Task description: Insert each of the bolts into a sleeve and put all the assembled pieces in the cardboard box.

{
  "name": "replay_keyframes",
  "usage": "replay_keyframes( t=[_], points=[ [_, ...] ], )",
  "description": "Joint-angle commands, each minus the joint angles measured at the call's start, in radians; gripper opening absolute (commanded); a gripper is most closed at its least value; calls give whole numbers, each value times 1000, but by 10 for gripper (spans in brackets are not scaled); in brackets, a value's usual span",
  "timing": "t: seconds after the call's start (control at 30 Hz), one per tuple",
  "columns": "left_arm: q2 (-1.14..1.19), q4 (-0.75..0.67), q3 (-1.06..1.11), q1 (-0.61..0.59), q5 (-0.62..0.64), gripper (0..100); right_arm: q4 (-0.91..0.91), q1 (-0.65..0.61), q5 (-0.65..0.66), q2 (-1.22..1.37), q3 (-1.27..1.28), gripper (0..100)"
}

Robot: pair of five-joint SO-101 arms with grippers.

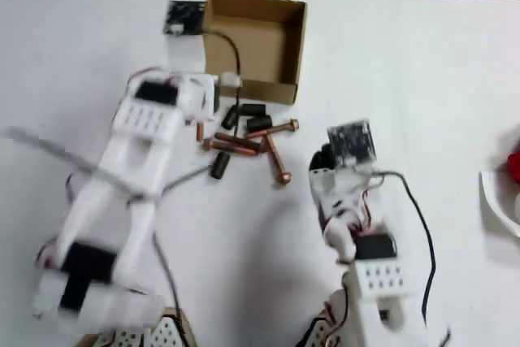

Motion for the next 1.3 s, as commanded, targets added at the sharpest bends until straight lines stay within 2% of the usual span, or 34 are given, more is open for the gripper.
replay_keyframes(
  t=[0.0,0.13,0.2,0.27,0.43,0.57,0.77,1.03,1.13,1.27],
  points=[
    [-353,-390,317,51,54,24,-67,-13,3,-209,80,20],
    [-582,-825,611,57,58,24,-205,-13,0,-354,198,20],
    [-640,-913,688,57,66,24,-240,-28,-48,-392,195,20],
    [-657,-914,700,57,71,24,-271,-56,-94,-394,196,20],
    [-657,-968,641,57,201,25,-409,-131,-137,-335,196,20],
    [-655,-977,588,114,209,25,-641,-131,-130,-165,196,20],
    [-655,-976,527,236,209,25,-1058,-136,-80,266,173,20],
    [-620,-982,506,296,210,25,-1592,-139,-64,774,114,20],
    [-585,-984,490,330,204,26,-1689,-139,-64,917,78,20],
    [-482,-1013,460,384,55,26,-1785,-139,-63,1050,46,20]
  ],
)
